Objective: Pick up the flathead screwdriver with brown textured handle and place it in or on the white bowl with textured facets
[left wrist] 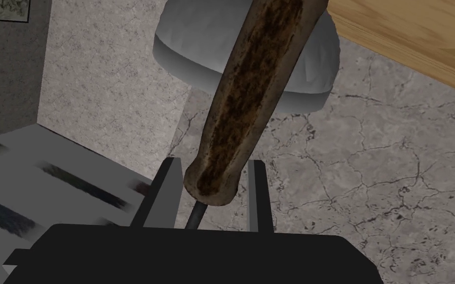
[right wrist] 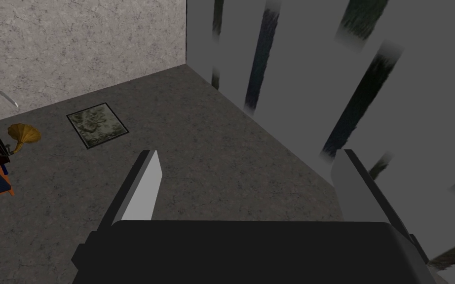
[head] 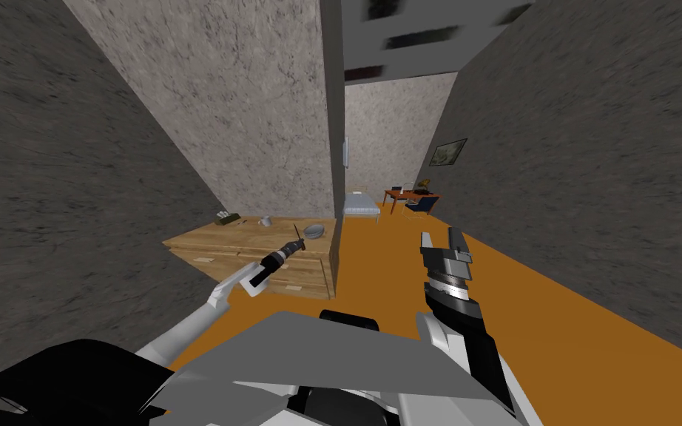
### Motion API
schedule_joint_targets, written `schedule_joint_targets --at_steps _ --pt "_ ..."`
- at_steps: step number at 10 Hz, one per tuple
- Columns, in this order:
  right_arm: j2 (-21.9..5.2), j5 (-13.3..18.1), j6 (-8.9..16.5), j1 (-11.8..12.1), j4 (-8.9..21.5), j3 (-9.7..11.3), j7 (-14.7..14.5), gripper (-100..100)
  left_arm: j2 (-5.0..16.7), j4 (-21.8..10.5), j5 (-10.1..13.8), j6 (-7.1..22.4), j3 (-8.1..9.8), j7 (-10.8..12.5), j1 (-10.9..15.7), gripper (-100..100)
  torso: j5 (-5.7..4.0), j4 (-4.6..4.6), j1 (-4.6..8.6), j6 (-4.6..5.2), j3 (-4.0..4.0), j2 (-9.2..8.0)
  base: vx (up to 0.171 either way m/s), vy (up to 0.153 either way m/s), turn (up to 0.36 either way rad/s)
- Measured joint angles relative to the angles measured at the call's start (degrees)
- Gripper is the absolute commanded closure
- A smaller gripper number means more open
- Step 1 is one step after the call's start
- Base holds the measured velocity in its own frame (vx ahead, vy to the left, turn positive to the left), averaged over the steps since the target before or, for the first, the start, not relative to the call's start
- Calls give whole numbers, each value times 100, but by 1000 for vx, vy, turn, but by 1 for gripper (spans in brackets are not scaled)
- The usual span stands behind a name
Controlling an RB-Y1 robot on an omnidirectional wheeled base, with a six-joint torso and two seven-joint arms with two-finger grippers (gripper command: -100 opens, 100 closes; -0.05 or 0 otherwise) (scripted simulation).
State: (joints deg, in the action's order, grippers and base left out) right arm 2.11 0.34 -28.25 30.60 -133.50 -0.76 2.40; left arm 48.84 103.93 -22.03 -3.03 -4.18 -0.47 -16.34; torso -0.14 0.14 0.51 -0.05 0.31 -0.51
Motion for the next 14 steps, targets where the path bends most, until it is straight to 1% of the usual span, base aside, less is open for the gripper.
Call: schedule_joint_targets --at_steps 2,3,4,8,11,12,13,14 --pt "0 0 0 0 0 0 0 0 353 80 -244 -114 80 -90 -14 100 -4 4 11 1 7 -11 -110 -137 52" --pt "0 0 0 0 0 0 0 0 534 173 -391 -164 130 -150 -58 100 -7 4 20 4 6 -7 -82 -152 54" --pt "0 0 0 0 0 0 0 0 705 225 -554 -212 141 -213 -36 100 -9 3 26 7 2 1 -74 -117 13" --pt "0 0 0 0 0 0 0 0 1281 359 -928 -419 263 -358 -98 100 -8 1 6 8 -5 13 -67 -96 22" --pt "0 0 0 1 0 0 0 0 1715 477 -1191 -504 285 -448 -96 100 -11 -1 6 11 -12 24 -48 -95 17" --pt "0 0 0 1 0 0 0 0 1903 537 -1322 -525 285 -479 -88 100 -13 -1 15 13 -9 20 -42 -86 10" --pt "0 0 0 1 0 0 0 0 2026 555 -1398 -575 306 -514 -101 100 -13 -1 9 12 -11 23 -35 -87 15" --pt "0 0 0 1 0 0 0 0 2187 583 -1537 -658 342 -566 -118 100 -14 -1 11 13 -12 25 -28 -79 14"
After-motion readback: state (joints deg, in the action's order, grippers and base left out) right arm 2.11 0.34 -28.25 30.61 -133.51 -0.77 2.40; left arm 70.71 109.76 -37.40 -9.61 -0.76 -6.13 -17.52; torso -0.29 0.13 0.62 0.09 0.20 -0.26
